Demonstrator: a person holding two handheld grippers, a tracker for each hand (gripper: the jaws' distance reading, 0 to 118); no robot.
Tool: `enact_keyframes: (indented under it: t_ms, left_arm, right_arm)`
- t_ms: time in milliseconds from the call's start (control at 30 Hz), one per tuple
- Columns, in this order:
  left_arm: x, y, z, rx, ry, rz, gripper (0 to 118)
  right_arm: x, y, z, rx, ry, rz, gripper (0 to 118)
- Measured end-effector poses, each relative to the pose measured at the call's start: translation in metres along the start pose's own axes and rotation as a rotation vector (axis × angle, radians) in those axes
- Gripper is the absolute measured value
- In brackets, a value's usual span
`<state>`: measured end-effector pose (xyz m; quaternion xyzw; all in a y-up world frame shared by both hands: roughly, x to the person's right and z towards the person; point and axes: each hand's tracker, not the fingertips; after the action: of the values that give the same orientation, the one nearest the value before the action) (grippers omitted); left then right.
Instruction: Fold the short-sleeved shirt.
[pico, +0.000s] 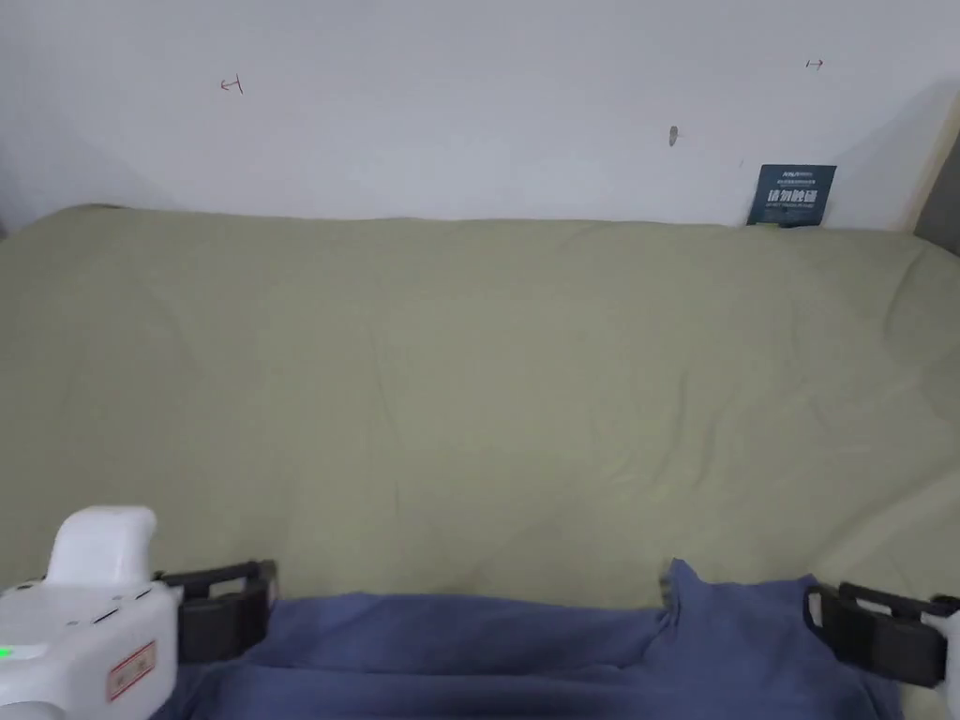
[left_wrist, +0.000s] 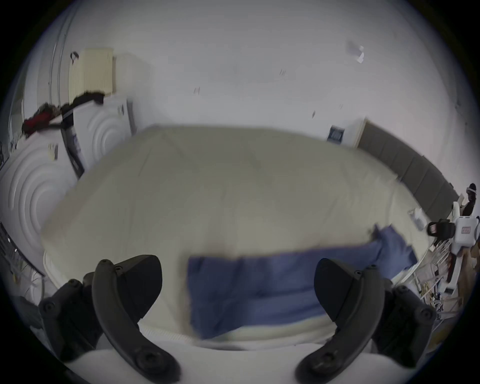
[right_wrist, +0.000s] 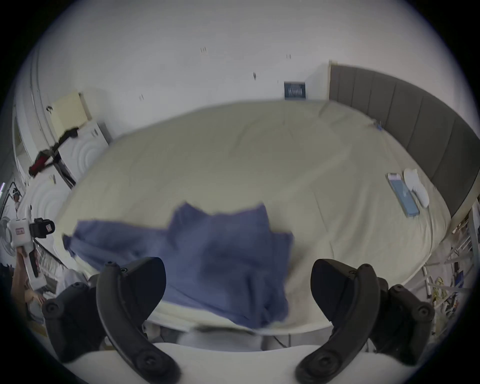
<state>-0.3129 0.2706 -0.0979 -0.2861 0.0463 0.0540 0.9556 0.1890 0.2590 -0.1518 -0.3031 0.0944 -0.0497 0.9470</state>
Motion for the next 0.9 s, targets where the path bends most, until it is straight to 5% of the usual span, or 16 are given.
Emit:
enact_keyframes:
  t_ms: [33, 67, 100, 133, 167, 600, 900]
  left_arm:
    - [0.013, 0.009, 0.006, 0.056, -0.028, -0.015, 109]
    - [0.025, 0.016, 0.011, 0.092, -0.025, -0.029, 92]
    - [0.038, 0.022, 0.017, 0.135, -0.014, -0.042, 59]
    - [0.053, 0.024, 0.024, 0.176, -0.017, -0.062, 11]
    - [0.062, 0.024, 0.026, 0.192, -0.012, -0.077, 0]
    - [0.061, 0.010, 0.066, 0.338, 0.055, -0.113, 0]
    - [-0.074, 0.004, 0.014, -0.142, -0.122, 0.224, 0]
  right_arm:
    - [-0.011, 0.004, 0.003, 0.075, 0.000, 0.038, 72]
    - [-0.018, 0.006, 0.003, 0.137, -0.020, 0.061, 40]
    - [-0.034, 0.009, 0.008, 0.192, -0.040, 0.081, 13]
    - [-0.047, 0.011, 0.014, 0.264, -0.040, 0.098, 5]
    - [-0.059, 0.010, 0.019, 0.324, -0.058, 0.107, 4]
    - [-0.115, -0.005, 0.043, 0.434, -0.031, 0.114, 3]
    - [-0.124, -0.017, 0.037, 0.373, -0.029, 0.156, 3]
